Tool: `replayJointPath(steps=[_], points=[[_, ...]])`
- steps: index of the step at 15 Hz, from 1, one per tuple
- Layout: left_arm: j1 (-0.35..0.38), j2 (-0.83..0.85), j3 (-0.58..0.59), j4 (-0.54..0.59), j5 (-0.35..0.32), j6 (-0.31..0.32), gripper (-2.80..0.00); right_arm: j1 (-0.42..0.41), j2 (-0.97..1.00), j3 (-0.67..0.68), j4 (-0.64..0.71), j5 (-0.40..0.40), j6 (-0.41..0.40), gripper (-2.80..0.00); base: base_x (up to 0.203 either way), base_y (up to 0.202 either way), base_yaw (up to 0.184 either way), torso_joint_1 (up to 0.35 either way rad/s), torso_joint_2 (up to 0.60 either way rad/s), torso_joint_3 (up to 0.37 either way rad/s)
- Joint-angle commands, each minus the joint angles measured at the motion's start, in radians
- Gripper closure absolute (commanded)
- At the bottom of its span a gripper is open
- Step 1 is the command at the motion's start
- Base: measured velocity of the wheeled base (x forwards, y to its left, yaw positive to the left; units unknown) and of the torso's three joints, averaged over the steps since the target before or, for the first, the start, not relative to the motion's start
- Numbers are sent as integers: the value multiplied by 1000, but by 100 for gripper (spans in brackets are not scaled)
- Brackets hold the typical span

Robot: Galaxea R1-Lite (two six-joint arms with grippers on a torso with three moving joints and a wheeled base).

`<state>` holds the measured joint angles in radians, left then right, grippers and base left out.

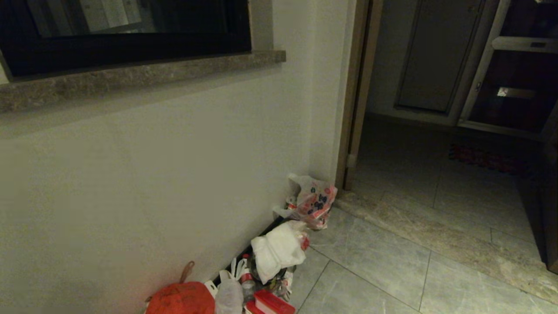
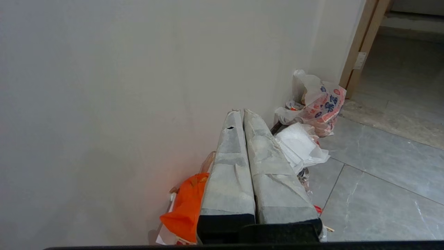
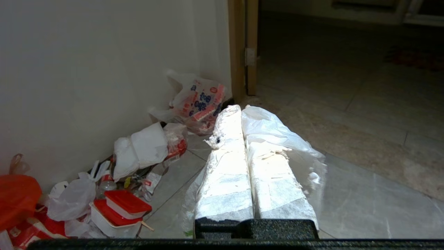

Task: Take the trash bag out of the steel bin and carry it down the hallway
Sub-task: Put the trash bag at the door

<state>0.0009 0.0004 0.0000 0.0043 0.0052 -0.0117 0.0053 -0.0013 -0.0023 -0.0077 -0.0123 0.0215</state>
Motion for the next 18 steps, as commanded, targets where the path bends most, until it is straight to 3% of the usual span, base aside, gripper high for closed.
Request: replayJointPath(steps=[1,18], points=[[0,0,2,0,1,-1,0,1,0,-1,0,0,0,0,0,0,0,0,0,0],[-1,0,2,0,1,1,0,1,0,1,0,0,0,0,0,0,0,0,0,0]])
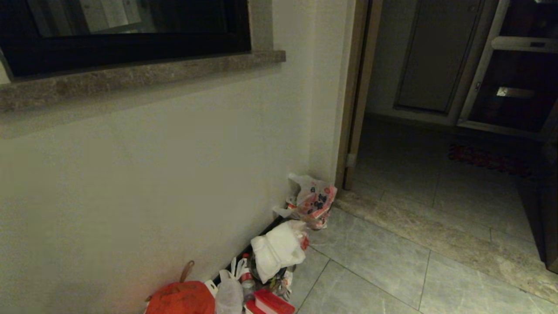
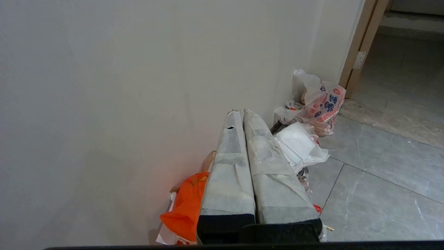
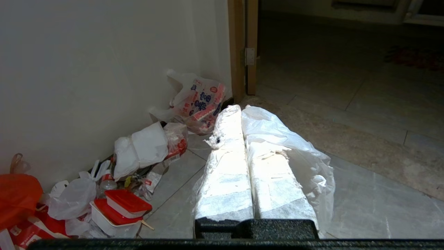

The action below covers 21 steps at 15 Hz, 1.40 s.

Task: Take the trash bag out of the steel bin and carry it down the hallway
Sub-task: Put the trash bag at the door

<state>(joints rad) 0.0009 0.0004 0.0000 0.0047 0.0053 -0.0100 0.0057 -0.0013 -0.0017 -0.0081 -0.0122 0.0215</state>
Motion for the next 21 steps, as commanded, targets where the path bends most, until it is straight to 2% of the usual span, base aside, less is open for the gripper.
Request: replayJointPath(steps=[1,6,9,21], points=[[1,0,2,0,1,-1,0,0,-2,0,0,0,0,0,0,0,0,0,0,0],[0,0,2,0,1,-1,0,0,0,-1,0,0,-2,0,0,0,0,0,0,0],[0,0,2,0,1,-1,0,0,0,2,-1,4,-35,0,0,0,0,0,0,0],[1,0,2,0,1,-2,0,0,0,2,0,5,-32,0,0,0,0,0,0,0]])
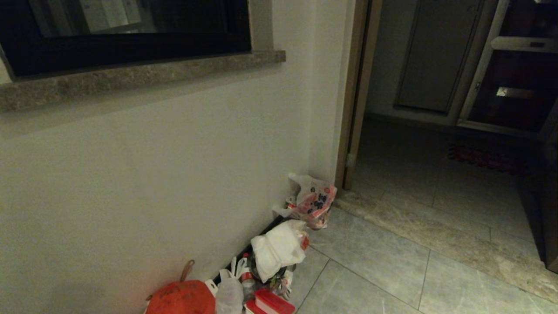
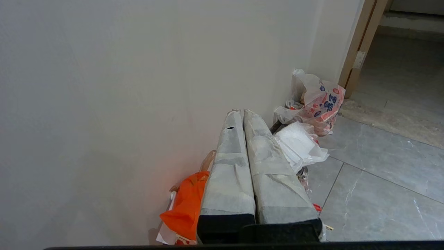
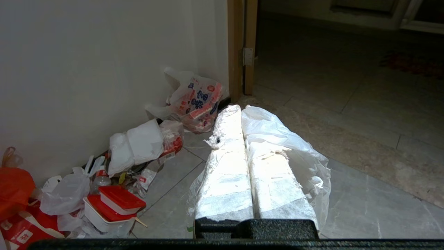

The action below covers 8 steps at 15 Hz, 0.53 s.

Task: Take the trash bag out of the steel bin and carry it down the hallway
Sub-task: Put the trash bag at the door

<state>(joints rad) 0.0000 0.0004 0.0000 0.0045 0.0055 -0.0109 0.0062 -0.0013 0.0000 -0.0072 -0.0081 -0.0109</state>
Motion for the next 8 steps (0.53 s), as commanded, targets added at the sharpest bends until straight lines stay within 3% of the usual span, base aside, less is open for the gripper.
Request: replayJointPath(steps=[1,8], points=[[0,0,2,0,1,0,0,0,0,0,0,0,-3,0,0,0,0,0,0,0],[1,0,2,0,1,0,0,0,0,0,-2,-1,5,0,0,0,0,0,0,0]])
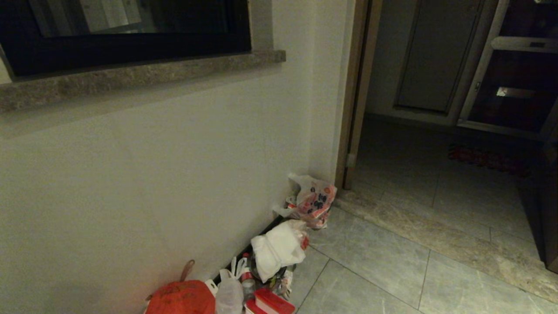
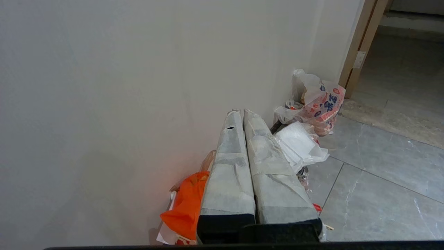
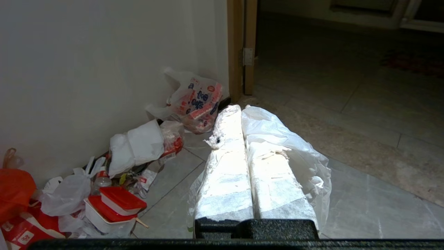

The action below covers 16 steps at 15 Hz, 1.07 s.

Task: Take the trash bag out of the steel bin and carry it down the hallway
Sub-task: Put the trash bag at the door

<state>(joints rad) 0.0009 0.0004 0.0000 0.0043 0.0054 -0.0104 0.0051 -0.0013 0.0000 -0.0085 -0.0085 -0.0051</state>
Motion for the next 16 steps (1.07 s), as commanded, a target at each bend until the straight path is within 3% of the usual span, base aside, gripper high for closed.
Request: replayJointPath(steps=[1,10,16], points=[[1,0,2,0,1,0,0,1,0,0,-1,1,1,0,0,0,0,0,0,0],[-1,0,2,0,1,-2,0,1,0,0,0,1,-9,0,0,0,0,77,-383,-305],[1,0,2,0,1,-2,0,1,0,0,-1,1,-4,0,0,0,0,26,-90,-66]])
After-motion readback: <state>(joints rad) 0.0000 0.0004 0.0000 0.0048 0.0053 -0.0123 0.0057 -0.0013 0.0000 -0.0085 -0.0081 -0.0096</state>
